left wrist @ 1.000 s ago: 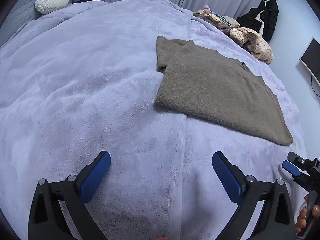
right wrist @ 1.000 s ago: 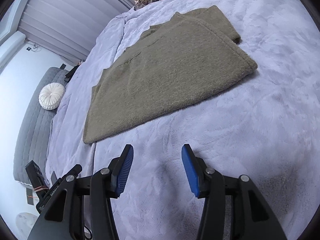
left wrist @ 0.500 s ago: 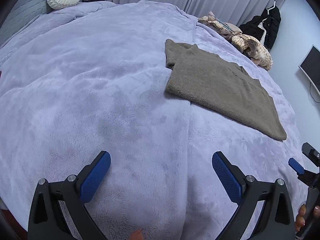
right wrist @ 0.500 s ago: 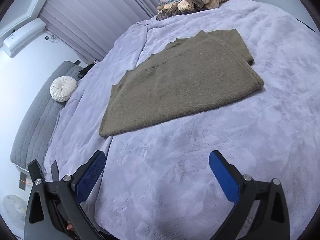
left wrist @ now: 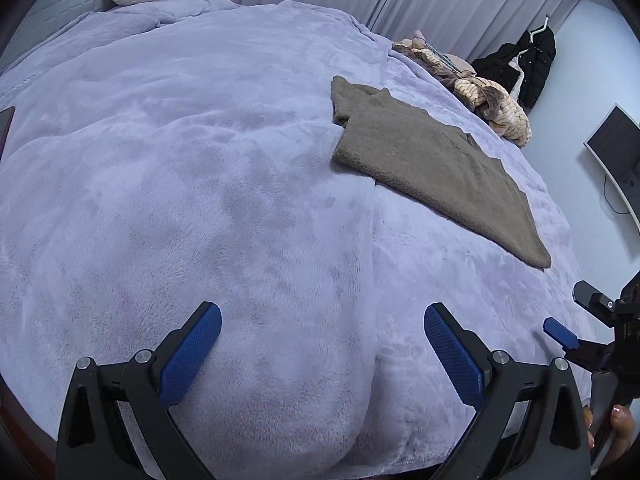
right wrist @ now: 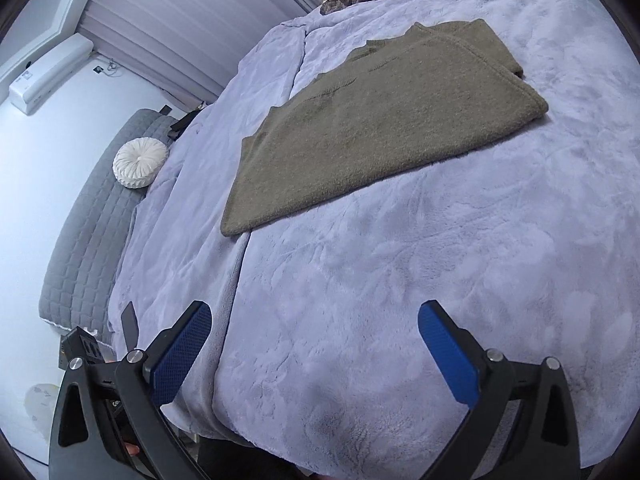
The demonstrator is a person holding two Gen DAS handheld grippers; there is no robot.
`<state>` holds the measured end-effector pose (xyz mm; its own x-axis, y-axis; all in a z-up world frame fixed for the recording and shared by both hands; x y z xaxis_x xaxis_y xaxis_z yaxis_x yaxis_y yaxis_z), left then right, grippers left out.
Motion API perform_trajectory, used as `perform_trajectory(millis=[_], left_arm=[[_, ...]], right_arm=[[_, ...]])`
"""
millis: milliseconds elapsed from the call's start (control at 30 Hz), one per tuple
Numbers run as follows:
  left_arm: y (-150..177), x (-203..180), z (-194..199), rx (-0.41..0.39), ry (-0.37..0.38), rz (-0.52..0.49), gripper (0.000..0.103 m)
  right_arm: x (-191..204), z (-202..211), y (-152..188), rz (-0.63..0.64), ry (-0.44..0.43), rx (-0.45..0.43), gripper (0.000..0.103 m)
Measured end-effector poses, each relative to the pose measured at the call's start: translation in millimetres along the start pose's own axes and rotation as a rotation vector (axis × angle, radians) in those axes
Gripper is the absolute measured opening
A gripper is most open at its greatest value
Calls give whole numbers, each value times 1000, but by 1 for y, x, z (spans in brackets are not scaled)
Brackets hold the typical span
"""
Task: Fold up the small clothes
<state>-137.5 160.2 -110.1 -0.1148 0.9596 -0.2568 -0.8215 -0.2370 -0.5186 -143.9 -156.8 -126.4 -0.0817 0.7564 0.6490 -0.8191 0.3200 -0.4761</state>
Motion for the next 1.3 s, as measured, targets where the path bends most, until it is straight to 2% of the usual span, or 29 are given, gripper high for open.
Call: perform_trajectory(millis=[267, 600, 733, 1067, 1300], left_arm=[[6, 20, 10, 1, -13, 26, 102], [-14, 27, 15, -19, -16, 9, 102], [-21, 30, 15, -20, -11, 15, 102], [-61, 42, 3, -24, -12, 8, 102], [-109, 23, -23, -5, 58, 5, 102]], right_arm=[[0, 7, -1, -63, -52, -41, 103], [-1, 9, -3, -114, -70, -81, 103], [2, 0, -2, -123, -83, -66, 103], [16, -32, -16, -141, -95, -19, 103], [31, -76, -45, -161, -152, 28, 103]])
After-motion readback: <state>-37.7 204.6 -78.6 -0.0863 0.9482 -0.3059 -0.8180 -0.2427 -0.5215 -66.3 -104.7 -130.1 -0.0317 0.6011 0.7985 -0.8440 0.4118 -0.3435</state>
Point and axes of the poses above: each gripper's, at about its wrist camera, not at the fingertips, and z roughly against the way its jaws point, x to its left, y to its underside, the point moved 7 cm from there along -z, roughly the way its jaws point, and after that the axes turned 6 degrees about -y, right-handed, at the moved point
